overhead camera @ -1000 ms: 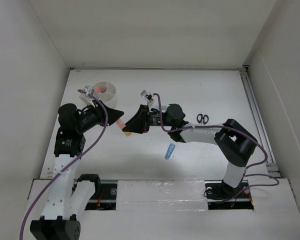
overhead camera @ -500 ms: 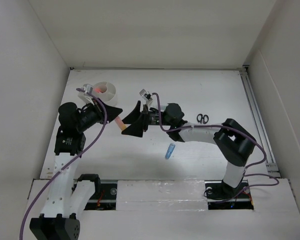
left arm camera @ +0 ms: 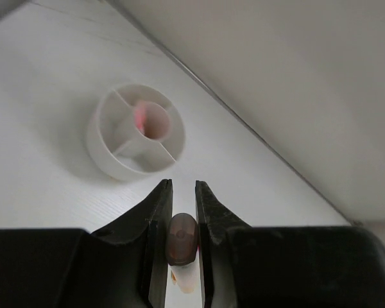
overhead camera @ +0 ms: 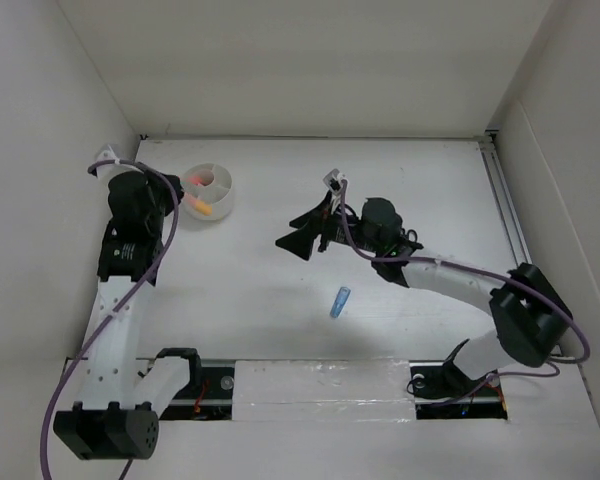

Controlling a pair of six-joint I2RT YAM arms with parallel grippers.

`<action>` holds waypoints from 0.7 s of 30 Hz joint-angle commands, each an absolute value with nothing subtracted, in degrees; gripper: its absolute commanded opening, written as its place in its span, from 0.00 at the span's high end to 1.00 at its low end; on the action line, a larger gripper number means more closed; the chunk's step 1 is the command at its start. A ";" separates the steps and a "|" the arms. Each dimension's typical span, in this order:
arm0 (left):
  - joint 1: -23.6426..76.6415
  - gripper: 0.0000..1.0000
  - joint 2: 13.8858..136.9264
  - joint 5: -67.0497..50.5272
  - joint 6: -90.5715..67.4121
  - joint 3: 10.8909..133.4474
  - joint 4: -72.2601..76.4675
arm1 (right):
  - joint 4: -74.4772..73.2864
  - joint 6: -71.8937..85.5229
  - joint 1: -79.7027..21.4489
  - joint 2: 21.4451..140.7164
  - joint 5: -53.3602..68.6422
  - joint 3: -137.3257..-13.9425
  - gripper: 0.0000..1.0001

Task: Sort the stationery into containers
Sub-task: Place the pen in the storage box.

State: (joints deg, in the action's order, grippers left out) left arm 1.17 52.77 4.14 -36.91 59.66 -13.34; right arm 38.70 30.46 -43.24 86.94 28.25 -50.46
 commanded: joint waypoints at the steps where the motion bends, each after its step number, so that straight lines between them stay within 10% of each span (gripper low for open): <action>1: 0.10 1.00 59.74 23.01 -40.78 65.46 -15.21 | 29.47 22.68 -43.68 79.20 22.68 -49.83 0.01; 21: -11.07 1.00 78.93 16.18 -24.35 66.46 12.79 | 17.14 14.85 -42.01 58.45 22.41 -41.40 0.01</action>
